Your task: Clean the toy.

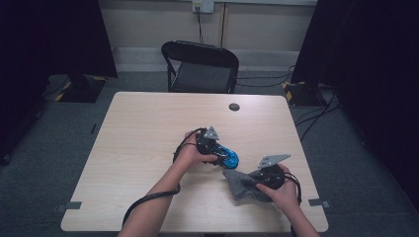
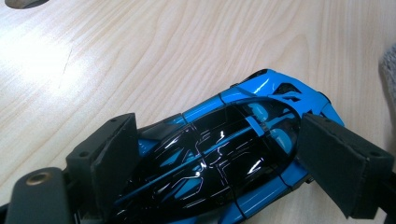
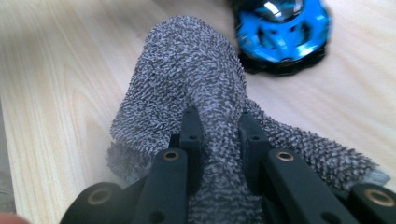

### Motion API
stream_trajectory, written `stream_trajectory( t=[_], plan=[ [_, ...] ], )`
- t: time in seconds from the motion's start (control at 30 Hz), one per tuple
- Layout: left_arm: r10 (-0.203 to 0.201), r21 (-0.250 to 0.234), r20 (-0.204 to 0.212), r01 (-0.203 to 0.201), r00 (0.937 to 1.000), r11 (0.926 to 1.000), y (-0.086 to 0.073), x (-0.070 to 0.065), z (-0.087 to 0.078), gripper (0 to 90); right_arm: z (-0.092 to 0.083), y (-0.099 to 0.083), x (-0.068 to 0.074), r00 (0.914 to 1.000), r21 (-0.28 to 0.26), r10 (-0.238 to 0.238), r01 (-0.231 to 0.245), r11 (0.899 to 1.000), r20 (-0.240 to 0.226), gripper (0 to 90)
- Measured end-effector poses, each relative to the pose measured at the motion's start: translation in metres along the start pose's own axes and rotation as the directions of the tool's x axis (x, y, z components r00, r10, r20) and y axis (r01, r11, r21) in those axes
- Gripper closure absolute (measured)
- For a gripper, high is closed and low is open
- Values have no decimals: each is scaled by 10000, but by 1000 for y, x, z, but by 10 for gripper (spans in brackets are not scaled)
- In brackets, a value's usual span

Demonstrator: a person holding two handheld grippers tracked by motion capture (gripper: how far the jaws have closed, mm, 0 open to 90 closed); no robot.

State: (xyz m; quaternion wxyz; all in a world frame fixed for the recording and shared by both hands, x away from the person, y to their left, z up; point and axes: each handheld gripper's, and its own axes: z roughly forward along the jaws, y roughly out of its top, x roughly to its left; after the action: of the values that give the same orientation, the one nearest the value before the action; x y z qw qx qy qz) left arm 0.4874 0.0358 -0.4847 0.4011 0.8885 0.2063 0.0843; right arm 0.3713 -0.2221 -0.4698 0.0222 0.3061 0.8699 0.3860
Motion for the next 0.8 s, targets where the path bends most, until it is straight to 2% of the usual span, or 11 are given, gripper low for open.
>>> stream_trajectory(
  t=[0.1,0.2,0.5,0.67,0.8],
  plan=[
    [6,3,1,-6,10000,10000,0,0,0,130,7,-2,2,10000,148,-43,44,9999,-86,759],
    [0,-31,-7,0,10000,10000,0,0,0,130,13,-3,2,9999,435,-126,124,9990,57,759],
    [28,31,-36,-28,10000,10000,1,-1,0,130,20,2,-4,9998,617,-107,95,9980,194,759],
    [20,49,-18,-19,10000,10000,1,-1,0,131,22,3,-10,9999,546,37,-45,9985,143,758],
    [15,47,-24,-14,10000,10000,1,-1,0,131,22,6,-13,9997,606,-55,40,9982,249,759]
  ],
)
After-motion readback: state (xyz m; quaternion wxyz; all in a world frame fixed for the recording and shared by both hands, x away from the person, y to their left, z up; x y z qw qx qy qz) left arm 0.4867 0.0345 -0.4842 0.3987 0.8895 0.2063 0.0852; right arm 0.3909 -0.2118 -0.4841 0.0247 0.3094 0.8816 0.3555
